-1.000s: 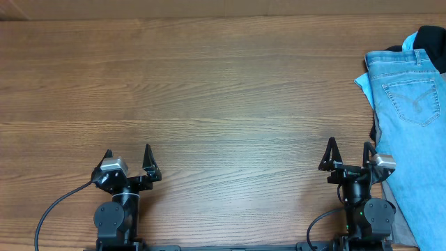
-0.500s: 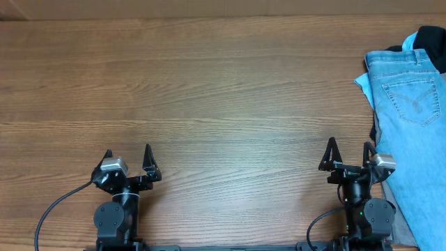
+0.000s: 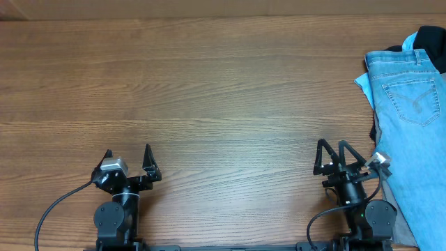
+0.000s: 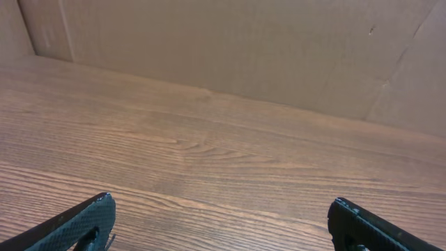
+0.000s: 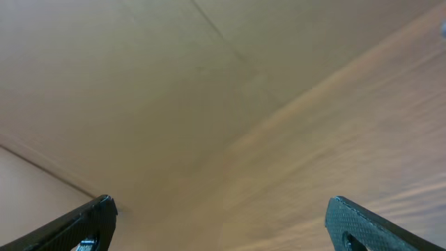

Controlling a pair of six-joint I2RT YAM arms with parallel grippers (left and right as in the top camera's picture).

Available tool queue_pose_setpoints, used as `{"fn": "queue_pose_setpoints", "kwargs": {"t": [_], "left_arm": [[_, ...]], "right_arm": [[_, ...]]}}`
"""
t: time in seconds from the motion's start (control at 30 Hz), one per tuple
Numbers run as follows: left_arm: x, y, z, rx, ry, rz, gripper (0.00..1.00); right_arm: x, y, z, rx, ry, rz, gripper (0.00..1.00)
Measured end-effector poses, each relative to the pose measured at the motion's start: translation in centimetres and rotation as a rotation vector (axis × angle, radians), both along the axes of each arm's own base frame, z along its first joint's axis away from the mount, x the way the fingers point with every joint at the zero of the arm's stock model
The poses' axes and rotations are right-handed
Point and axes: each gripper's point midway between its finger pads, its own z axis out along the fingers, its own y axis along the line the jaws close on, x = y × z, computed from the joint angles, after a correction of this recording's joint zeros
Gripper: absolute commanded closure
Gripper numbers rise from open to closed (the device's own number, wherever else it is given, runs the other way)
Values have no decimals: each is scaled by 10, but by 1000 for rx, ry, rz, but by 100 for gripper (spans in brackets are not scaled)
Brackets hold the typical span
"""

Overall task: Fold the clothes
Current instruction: 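Reach the right gripper to the top of the light-blue jeans on the stack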

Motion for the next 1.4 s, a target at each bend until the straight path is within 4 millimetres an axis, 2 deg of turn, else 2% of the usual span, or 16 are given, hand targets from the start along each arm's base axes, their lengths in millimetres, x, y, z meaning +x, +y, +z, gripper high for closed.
{"fn": "queue_pose_setpoints", "kwargs": {"t": [0.1, 0.13, 0.33, 0.5, 0.63, 0.73, 0.87, 0.97, 1.03, 1.13, 1.27, 1.4], "left_arm": [[0, 0, 0, 0, 0, 0, 0], [0, 0, 0, 0, -1, 0, 0], [0, 0, 0, 0, 0, 0, 0], [0, 0, 0, 0, 0, 0, 0], [0, 0, 0, 0, 0, 0, 0], [0, 0, 0, 0, 0, 0, 0], [0, 0, 0, 0, 0, 1, 0], [0, 0, 0, 0, -1, 3, 0], [0, 0, 0, 0, 1, 3, 0], [0, 0, 0, 0, 2, 3, 0], [0, 0, 0, 0, 2, 3, 0], [0, 0, 0, 0, 2, 3, 0]], "right_arm": [[-4, 4, 27, 95, -91, 34, 0], [-7, 6, 44, 109, -155, 48, 0], [-9, 10, 56, 105, -165, 77, 0], [-3, 11, 94, 21, -174, 68, 0], [24, 8, 125, -69, -102, 48, 0], [60, 1, 133, -148, 35, 24, 0], [121, -17, 128, -287, 263, -32, 0], [167, -37, 112, -418, 453, -81, 0], [189, -53, 94, -509, 617, -109, 0], [228, -75, 83, -608, 735, -168, 0], [265, -98, 59, -709, 789, -255, 0], [282, -119, 19, -811, 873, -321, 0]]}}
